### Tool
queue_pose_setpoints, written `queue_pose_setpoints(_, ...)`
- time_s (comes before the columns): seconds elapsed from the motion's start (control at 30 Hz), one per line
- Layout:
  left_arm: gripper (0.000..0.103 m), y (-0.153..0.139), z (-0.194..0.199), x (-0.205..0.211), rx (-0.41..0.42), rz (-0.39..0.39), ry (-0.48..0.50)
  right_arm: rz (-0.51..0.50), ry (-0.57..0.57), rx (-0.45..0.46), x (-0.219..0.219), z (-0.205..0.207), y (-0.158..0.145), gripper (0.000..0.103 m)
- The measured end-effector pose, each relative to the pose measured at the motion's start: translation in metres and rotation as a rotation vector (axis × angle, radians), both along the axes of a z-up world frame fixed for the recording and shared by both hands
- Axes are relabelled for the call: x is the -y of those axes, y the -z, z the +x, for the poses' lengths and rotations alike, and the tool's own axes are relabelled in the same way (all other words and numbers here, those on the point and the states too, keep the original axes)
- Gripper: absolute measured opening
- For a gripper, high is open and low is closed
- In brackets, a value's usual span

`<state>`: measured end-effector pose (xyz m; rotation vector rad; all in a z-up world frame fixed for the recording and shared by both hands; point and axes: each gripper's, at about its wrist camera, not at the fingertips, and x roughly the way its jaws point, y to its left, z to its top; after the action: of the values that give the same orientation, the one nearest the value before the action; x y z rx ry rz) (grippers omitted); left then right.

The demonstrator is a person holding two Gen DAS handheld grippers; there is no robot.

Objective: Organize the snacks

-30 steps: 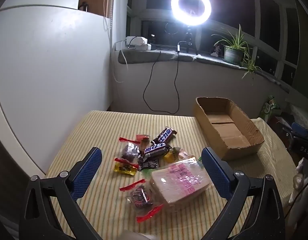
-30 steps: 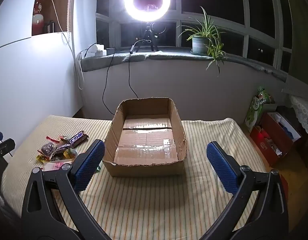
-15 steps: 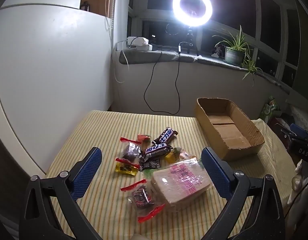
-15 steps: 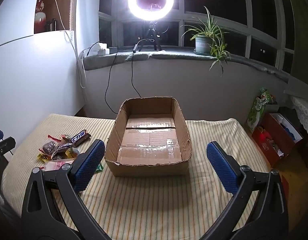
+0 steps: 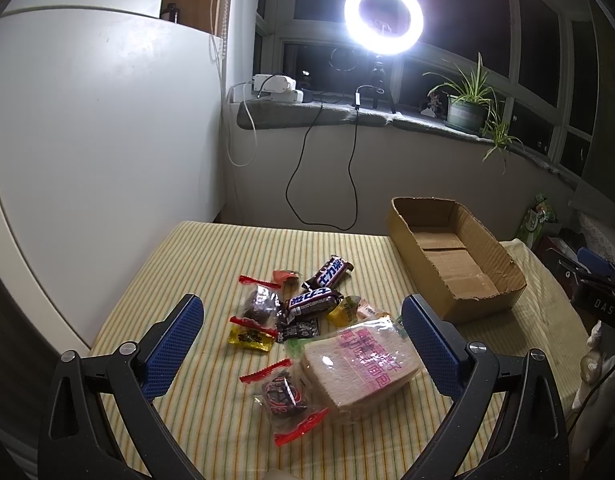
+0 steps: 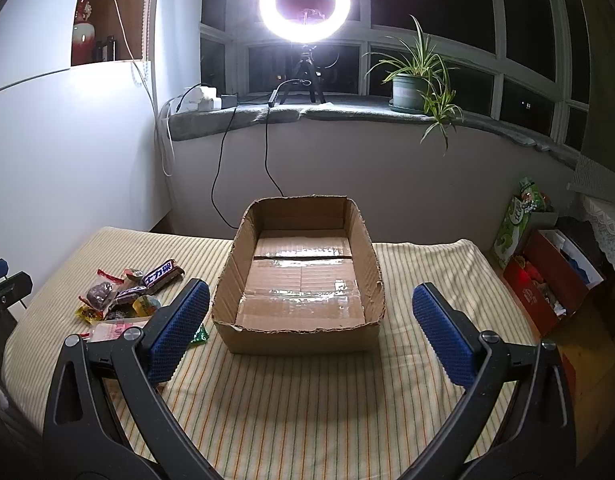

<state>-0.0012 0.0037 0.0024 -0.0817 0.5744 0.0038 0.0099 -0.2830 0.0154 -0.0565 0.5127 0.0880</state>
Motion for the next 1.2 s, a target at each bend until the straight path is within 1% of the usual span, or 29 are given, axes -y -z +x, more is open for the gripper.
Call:
queue_pose_setpoints(0.5, 0.099, -0.0021, -0.0006, 0.0018, 0.003, 0.0, 0.015, -0.001, -0.009, -0.003, -0.0029, -0.0025, -0.0005, 0.103)
queue_pose_setpoints(1.2, 0.097, 0.0028, 0.0, 0.0027, -0.004, -0.011, 0.019, -0.002, -0.01, -0.008, -0.0057, -0.0018, 0.0009, 0.103)
